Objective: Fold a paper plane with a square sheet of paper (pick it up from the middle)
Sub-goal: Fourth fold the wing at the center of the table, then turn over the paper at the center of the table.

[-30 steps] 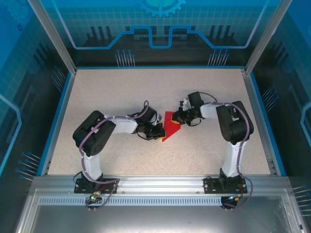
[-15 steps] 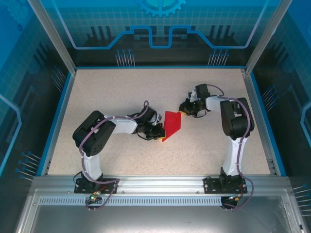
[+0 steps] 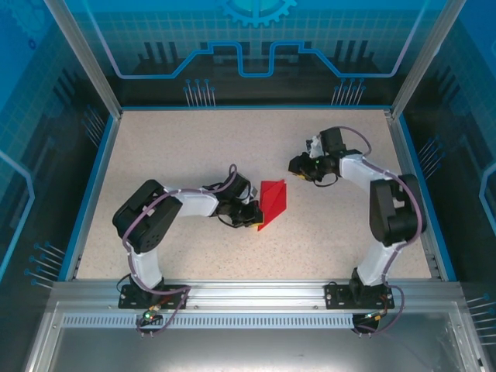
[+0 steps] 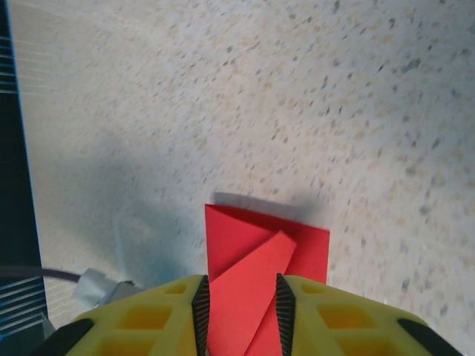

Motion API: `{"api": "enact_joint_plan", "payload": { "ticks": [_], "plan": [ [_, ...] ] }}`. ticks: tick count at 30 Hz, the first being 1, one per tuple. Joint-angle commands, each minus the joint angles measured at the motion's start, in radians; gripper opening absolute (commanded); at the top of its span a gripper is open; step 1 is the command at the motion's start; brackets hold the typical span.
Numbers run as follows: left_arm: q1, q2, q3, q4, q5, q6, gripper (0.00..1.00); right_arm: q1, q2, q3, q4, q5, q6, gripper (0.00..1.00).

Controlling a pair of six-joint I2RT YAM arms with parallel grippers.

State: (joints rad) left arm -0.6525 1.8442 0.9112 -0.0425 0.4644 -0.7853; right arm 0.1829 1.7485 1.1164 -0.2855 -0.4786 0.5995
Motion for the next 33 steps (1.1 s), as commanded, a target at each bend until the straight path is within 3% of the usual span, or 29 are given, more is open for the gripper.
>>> {"api": "enact_joint_plan", "payload": {
  "ticks": [1, 10, 16, 20, 33],
  "plan": [
    [-0.054, -0.047, -0.037, -0.142, -0.016, -0.054, 0.09, 0.033, -0.073, -0.108, -0.039, -0.006, 0.001, 0.36],
    [-0.005, -0.152, 0.120, -0.339, -0.155, 0.069, 0.17, 0.111, -0.152, -0.303, 0.032, 0.004, 0.062, 0.48],
    [0.027, -0.042, 0.287, -0.394, -0.162, 0.153, 0.16, 0.145, -0.108, -0.316, 0.109, -0.016, 0.109, 0.50],
    [0.030, 0.039, 0.375, -0.461, -0.224, 0.180, 0.16, 0.153, -0.078, -0.299, 0.103, 0.009, 0.127, 0.50],
    [0.028, 0.181, 0.470, -0.501, -0.275, 0.224, 0.23, 0.165, -0.013, -0.317, 0.193, -0.028, 0.178, 0.49]
  ]
}}
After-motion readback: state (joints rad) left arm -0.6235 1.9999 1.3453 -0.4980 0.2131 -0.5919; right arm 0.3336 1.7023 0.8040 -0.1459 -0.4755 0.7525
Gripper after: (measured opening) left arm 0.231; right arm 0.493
